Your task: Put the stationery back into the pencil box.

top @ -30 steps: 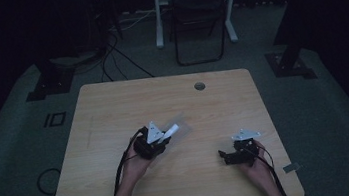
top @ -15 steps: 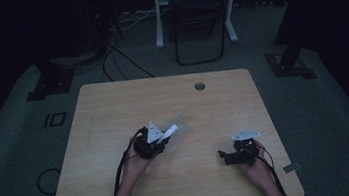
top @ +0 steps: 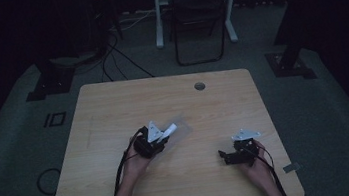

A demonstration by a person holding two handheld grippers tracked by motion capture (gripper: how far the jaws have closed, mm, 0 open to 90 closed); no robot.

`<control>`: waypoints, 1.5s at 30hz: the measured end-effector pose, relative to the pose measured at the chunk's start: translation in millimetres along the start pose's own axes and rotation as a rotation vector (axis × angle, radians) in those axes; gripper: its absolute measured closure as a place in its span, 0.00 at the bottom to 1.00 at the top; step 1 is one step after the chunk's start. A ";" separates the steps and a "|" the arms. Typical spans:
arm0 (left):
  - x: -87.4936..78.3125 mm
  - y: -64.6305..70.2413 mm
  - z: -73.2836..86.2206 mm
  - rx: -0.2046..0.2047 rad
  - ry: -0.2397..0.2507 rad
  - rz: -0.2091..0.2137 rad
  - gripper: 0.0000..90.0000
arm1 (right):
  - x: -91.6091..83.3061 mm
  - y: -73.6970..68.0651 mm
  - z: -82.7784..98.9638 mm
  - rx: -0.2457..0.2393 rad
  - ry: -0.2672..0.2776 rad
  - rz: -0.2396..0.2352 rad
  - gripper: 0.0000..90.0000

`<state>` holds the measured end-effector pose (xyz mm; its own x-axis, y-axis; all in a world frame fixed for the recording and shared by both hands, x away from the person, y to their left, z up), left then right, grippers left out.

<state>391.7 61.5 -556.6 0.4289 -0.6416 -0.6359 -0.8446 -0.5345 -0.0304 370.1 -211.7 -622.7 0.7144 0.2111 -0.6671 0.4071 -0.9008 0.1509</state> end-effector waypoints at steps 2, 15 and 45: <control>0.7 -0.4 1.0 0.001 -0.005 -0.003 0.79 | 0.0 0.0 0.0 0.000 0.000 0.000 0.13; 6.5 -1.4 6.1 0.003 -0.020 -0.007 0.79 | 0.0 0.0 0.0 0.000 0.000 0.000 0.13; -12.9 13.9 4.7 0.045 0.050 -0.076 0.55 | -0.3 -0.5 0.1 -0.004 0.003 -0.003 0.13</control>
<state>372.9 65.0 -552.4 0.5065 -0.6274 -0.5915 -0.8221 -0.5582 -0.1119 369.6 -211.3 -622.6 0.7147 0.2149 -0.6656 0.4113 -0.8988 0.1515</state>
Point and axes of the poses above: each handheld gripper's, and its own axes: x roughly forward along the jaws, z roughly out of its underside, y roughly to its right, the point moved 8 cm from there along x, roughly forward along the jaws, and after that the axes turned 13 degrees about z, right-handed, at the moved point
